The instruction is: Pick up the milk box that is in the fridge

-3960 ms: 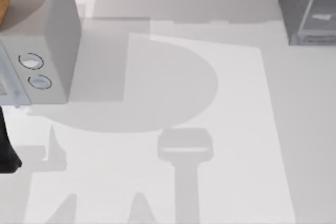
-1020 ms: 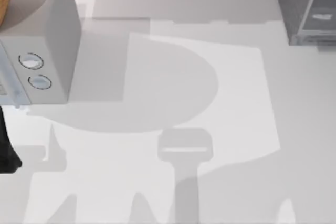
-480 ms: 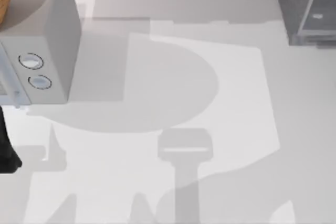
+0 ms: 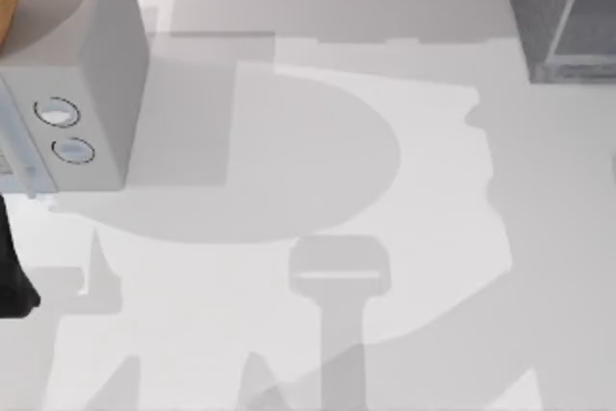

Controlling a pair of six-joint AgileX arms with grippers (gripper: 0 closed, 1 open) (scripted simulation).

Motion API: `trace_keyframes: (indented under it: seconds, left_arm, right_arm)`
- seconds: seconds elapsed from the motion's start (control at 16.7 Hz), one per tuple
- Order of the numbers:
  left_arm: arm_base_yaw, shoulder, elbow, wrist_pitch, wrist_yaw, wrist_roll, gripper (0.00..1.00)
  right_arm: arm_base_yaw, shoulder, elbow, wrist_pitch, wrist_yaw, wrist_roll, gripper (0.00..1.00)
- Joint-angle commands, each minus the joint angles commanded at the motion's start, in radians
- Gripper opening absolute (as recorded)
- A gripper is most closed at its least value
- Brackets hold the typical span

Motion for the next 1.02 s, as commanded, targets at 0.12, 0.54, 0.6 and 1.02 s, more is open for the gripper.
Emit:
trace_keyframes:
  seconds: [0.12, 0.54, 0.6, 1.02]
  left_arm:
    - [0.000, 0.000, 0.000, 0.000, 0.000, 0.000, 1.00]
    - [0.000, 0.000, 0.000, 0.000, 0.000, 0.000, 1.00]
    - [0.000, 0.000, 0.000, 0.000, 0.000, 0.000, 1.00]
    - [0.000, 0.000, 0.000, 0.000, 0.000, 0.000, 1.00]
  right_arm:
    - [-0.008, -0.029, -0.033, 0.026, -0.006, 0.000, 0.00]
    - [-0.042, -0.164, -0.358, 0.150, -0.043, 0.002, 0.00]
    - [-0.047, -0.186, -0.395, 0.171, -0.049, 0.002, 0.00]
    - [-0.052, -0.224, -0.441, 0.210, -0.060, 0.004, 0.00]
